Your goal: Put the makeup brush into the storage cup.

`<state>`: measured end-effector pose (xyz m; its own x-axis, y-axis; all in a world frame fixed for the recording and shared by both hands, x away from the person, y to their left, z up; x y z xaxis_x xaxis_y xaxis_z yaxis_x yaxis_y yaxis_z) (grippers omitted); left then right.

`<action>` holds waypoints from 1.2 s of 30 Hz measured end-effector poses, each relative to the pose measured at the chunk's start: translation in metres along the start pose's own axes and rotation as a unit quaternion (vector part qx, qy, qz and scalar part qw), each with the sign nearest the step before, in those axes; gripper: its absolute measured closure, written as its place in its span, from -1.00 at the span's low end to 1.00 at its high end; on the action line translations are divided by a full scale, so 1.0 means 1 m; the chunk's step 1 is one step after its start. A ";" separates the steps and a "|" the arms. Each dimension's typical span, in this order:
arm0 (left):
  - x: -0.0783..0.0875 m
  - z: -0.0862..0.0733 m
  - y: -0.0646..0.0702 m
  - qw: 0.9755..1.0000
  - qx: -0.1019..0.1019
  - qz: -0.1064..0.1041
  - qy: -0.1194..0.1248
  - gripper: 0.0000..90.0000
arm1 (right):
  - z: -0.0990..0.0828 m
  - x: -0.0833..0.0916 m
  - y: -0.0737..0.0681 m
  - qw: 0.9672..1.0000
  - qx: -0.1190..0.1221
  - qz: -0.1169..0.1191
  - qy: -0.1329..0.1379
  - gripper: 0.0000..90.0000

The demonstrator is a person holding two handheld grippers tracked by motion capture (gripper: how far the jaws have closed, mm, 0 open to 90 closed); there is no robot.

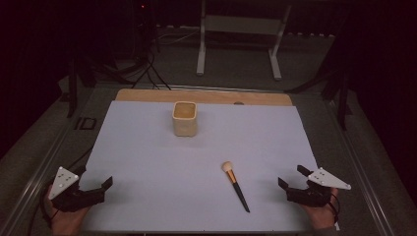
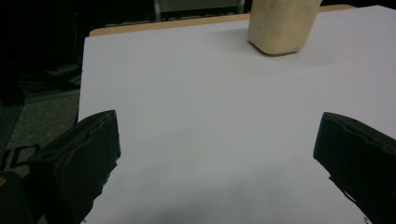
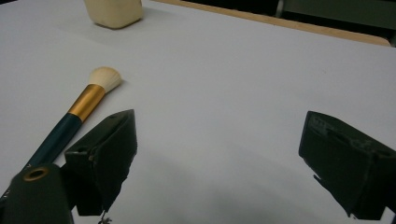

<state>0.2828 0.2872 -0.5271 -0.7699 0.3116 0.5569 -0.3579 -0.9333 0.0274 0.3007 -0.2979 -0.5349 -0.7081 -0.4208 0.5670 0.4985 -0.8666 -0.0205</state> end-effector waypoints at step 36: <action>-0.002 -0.001 0.000 1.000 0.003 0.004 0.000 -0.96 | 0.028 -0.018 -0.041 0.999 0.021 0.034 0.002 -0.70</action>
<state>0.2841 0.2870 -0.5288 -0.7727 0.3039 0.5572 -0.3487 -0.9368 0.0274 0.3072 -0.2471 -0.5211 -0.6743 -0.4794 0.5617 0.5656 -0.8243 -0.0246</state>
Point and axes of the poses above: each handheld gripper's, and its own axes: x roughly backward along the jaws, z roughly out of its top, y roughly to its right, the point moved 9 cm from there along -x, roughly forward along the jaws, and after that the axes turned 7 degrees about -y, right-handed, at the moved point
